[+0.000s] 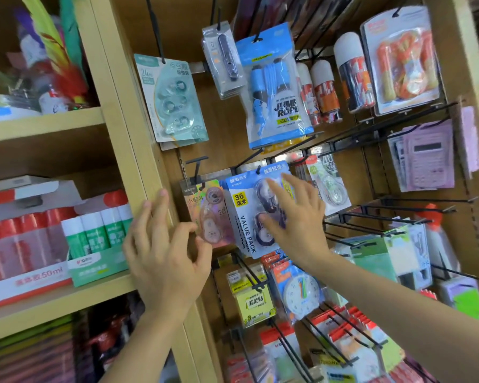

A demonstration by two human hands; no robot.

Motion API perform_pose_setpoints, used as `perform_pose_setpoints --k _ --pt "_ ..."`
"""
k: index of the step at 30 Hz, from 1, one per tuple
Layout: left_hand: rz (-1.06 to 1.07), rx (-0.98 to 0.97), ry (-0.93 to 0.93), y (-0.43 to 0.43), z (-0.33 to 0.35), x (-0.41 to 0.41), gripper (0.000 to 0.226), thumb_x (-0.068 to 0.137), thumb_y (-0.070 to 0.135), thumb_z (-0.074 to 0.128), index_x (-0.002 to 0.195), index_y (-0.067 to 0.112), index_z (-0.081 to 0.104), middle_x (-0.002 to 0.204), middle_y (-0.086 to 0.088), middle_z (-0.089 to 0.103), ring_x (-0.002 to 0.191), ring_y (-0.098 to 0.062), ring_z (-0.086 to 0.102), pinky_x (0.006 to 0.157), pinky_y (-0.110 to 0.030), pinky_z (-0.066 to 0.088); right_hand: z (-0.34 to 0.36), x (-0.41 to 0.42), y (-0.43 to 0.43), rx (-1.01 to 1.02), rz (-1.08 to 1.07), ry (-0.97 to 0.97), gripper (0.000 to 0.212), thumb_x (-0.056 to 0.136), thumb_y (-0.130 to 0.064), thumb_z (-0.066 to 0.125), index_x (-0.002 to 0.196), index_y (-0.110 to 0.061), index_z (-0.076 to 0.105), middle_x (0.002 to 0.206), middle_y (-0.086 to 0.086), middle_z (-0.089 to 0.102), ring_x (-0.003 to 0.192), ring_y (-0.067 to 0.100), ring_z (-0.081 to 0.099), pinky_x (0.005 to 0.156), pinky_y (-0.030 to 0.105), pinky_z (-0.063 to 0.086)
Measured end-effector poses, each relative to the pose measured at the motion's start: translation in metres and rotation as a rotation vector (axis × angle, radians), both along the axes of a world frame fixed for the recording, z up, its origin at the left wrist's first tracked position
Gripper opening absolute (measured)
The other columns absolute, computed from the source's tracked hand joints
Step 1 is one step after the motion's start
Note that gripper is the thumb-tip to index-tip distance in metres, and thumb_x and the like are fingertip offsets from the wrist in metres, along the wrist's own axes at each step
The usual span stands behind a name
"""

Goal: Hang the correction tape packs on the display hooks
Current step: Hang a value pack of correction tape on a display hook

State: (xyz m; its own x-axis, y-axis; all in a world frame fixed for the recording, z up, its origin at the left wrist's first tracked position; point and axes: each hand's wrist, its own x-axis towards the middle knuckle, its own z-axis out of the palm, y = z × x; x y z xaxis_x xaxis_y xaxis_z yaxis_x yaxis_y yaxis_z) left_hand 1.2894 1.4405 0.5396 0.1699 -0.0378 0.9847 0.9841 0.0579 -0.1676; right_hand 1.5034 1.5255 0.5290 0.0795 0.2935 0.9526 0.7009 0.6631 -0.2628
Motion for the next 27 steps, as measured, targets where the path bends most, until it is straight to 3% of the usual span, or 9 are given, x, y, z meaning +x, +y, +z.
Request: perform_pose_setpoints --k 4,10,15,18,22,25,27 --pt "-0.002 -0.003 0.003 0.001 0.0 -0.001 0.017 0.086 0.028 0.06 0.084 0.019 0.074 0.153 -0.008 0.049 0.143 -0.035 0.041 0.104 -0.052 0.036 -0.011 -0.009 0.001 -0.119 -0.071 -0.341 0.067 0.092 -0.059 0.051 0.152 -0.04 0.028 0.167 -0.001 -0.003 0.152 0.032 0.002 0.115 0.054 0.02" --pt "0.004 -0.028 0.017 0.003 0.0 -0.003 0.019 0.085 0.028 0.059 0.085 0.017 0.074 0.155 -0.008 0.046 0.144 -0.036 0.039 0.107 -0.051 0.034 -0.009 -0.001 -0.002 -0.184 -0.102 -0.431 0.073 0.093 -0.053 0.055 0.155 -0.038 0.02 0.166 0.002 -0.011 0.153 0.033 -0.005 0.118 0.057 0.016" --pt "-0.049 -0.136 0.016 -0.003 -0.004 -0.004 0.02 0.085 0.027 0.057 0.089 0.016 0.073 0.161 -0.01 0.036 0.15 -0.036 0.028 0.122 -0.051 0.023 -0.016 0.007 -0.04 -0.29 0.053 -0.428 0.061 0.094 -0.049 0.052 0.151 -0.036 0.034 0.166 -0.001 0.011 0.154 0.026 -0.002 0.119 0.058 0.008" --pt "-0.168 -0.219 -0.042 -0.018 -0.028 0.001 0.021 0.079 0.023 0.062 0.095 0.016 0.073 0.157 -0.009 0.043 0.148 -0.034 0.033 0.124 -0.046 0.02 -0.05 0.011 -0.08 -0.303 0.123 -0.313 0.057 0.087 -0.053 0.047 0.14 -0.036 0.052 0.157 -0.003 0.037 0.149 0.023 0.02 0.115 0.047 0.013" --pt "-0.454 -0.388 -0.217 -0.063 -0.108 0.02 0.023 0.077 0.023 0.06 0.096 0.017 0.073 0.123 -0.002 0.07 0.117 -0.027 0.061 0.1 -0.043 0.045 -0.133 0.025 -0.124 -0.356 0.272 -0.188 0.043 0.084 -0.046 0.055 0.121 -0.029 0.069 0.132 -0.006 0.061 0.123 0.019 0.051 0.098 0.039 0.037" --pt "-0.545 -0.654 -0.278 -0.098 -0.203 0.027 0.02 0.08 0.025 0.059 0.093 0.018 0.073 0.096 0.002 0.072 0.093 -0.02 0.063 0.083 -0.036 0.047 -0.216 0.034 -0.15 -0.564 0.427 -0.103 0.034 0.083 -0.038 0.06 0.11 -0.02 0.072 0.109 -0.005 0.069 0.099 0.011 0.061 0.084 0.028 0.05" --pt "-0.579 -0.889 -0.432 -0.124 -0.277 0.03 0.016 0.083 0.03 0.061 0.093 0.024 0.072 0.09 0.008 0.07 0.088 -0.014 0.064 0.079 -0.033 0.049 -0.278 0.04 -0.165 -0.772 0.411 -0.11 0.042 0.081 -0.045 0.055 0.109 -0.02 0.073 0.101 -0.001 0.072 0.088 0.016 0.064 0.075 0.031 0.052"
